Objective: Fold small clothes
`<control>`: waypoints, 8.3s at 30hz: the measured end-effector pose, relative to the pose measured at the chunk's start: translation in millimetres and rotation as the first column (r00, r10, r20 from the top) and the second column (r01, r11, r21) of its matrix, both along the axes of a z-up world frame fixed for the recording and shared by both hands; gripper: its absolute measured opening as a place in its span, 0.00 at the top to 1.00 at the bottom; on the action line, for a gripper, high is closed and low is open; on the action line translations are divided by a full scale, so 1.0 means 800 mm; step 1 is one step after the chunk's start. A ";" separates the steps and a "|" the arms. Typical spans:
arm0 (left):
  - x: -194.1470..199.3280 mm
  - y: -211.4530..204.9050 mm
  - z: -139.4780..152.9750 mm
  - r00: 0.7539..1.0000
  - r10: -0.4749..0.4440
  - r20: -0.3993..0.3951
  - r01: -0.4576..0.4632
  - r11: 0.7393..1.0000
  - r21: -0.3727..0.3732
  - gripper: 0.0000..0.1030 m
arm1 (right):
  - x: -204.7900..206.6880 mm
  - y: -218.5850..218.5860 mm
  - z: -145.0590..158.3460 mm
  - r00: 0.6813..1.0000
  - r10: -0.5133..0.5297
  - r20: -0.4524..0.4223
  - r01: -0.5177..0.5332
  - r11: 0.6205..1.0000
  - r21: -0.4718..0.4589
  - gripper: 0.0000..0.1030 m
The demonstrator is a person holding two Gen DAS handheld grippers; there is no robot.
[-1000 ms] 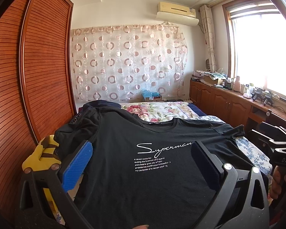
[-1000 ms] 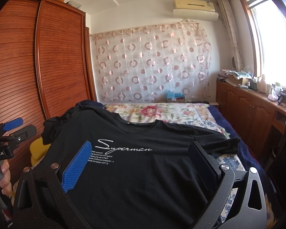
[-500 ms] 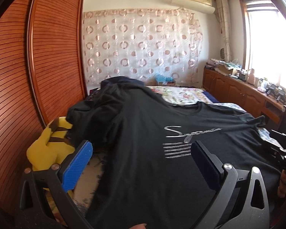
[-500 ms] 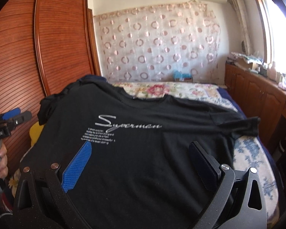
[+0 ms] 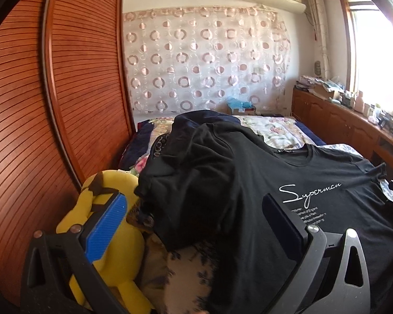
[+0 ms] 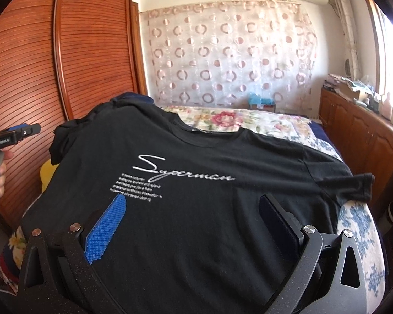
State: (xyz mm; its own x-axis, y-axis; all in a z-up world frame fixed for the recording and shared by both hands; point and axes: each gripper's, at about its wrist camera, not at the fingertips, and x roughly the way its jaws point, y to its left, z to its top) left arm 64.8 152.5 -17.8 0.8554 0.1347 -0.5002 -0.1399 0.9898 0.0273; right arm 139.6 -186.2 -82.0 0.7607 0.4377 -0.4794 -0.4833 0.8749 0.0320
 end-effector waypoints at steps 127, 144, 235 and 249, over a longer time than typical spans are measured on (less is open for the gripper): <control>0.143 -0.194 -0.134 0.842 -0.387 -0.377 0.377 0.921 -0.102 0.06 | 0.220 -0.302 -0.022 0.886 -0.360 -0.293 0.360 0.931 -0.056 0.92; 0.066 -0.186 -0.056 0.903 -0.399 -0.159 0.374 0.913 -0.164 0.06 | 0.149 -0.130 0.036 0.993 -0.040 -0.111 0.028 0.994 -0.103 0.95; -0.003 -0.170 -0.046 0.935 -0.353 -0.040 0.340 0.922 -0.186 0.06 | 0.093 -0.035 -0.054 0.957 0.148 -0.248 -0.210 0.947 -0.245 0.78; 0.057 -0.117 -0.019 0.962 -0.270 -0.051 0.262 0.957 -0.121 0.06 | 0.175 -0.090 -0.033 0.978 0.012 -0.208 -0.056 0.977 -0.208 0.55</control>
State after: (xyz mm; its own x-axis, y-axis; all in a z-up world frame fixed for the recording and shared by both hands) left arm 110.5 58.8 -33.0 0.8169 -0.1531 -0.5562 0.1269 0.9882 -0.0856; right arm 279.5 -257.9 -108.7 0.6234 0.3332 -0.7073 -0.5151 0.8556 -0.0510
